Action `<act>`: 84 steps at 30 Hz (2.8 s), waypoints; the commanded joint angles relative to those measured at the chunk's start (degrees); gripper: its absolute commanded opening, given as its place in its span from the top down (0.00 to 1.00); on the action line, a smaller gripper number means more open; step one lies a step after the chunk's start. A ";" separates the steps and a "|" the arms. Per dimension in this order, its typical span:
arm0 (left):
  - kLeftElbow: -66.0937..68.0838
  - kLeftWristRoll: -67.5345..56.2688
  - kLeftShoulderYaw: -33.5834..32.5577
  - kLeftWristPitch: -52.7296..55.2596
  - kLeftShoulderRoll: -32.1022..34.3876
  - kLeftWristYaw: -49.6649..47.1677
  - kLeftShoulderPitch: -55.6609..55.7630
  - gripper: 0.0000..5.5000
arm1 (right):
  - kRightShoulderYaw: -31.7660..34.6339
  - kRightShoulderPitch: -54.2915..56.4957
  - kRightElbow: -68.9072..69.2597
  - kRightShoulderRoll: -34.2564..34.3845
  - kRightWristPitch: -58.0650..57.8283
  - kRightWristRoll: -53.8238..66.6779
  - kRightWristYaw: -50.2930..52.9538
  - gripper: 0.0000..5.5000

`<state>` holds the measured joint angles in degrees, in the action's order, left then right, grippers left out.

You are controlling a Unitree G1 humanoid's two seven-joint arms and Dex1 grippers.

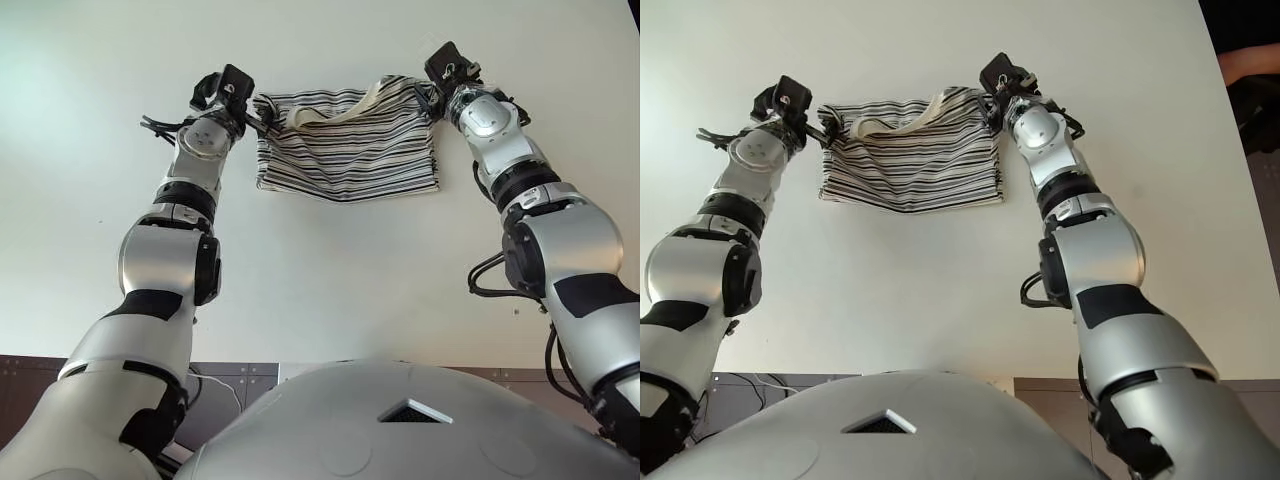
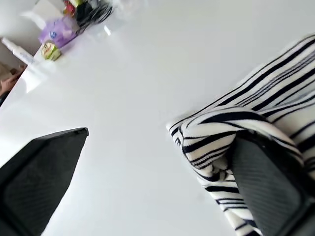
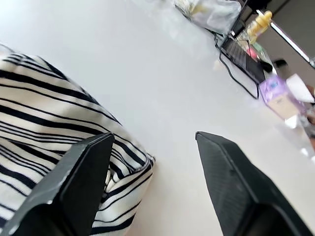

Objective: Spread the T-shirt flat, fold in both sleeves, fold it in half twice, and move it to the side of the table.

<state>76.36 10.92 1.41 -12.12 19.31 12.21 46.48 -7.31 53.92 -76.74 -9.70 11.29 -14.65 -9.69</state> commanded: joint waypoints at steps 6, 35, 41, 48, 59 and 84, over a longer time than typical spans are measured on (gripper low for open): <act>1.17 -6.79 -9.27 7.15 1.83 -2.15 0.14 0.00 | 3.38 0.84 -0.61 -0.70 -2.96 0.99 3.15 0.44; -53.32 33.25 14.92 -15.23 13.27 -7.44 -33.76 0.00 | -21.80 -11.90 4.79 -10.91 21.93 -18.39 -11.16 0.44; -54.62 36.18 12.45 -8.00 17.67 -12.86 -38.30 0.00 | -22.41 -16.84 10.02 -16.85 26.51 -17.16 -13.64 0.44; -62.64 32.51 9.54 -6.32 18.70 -14.10 -44.15 0.00 | -22.96 -29.96 29.58 -24.48 29.10 -13.06 -22.45 0.44; -75.72 14.22 -5.25 -10.07 12.37 -21.81 -46.98 0.00 | -15.30 -50.68 71.14 -30.09 9.84 -5.96 -24.52 0.44; -68.34 15.15 -2.34 -14.34 10.86 -18.82 -42.43 0.00 | -9.09 -48.96 99.65 -25.24 -5.59 18.53 -37.56 0.44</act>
<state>7.20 26.11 -1.79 -25.79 30.74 -7.09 2.84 -14.28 -2.82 30.61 -38.53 6.73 9.08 -49.46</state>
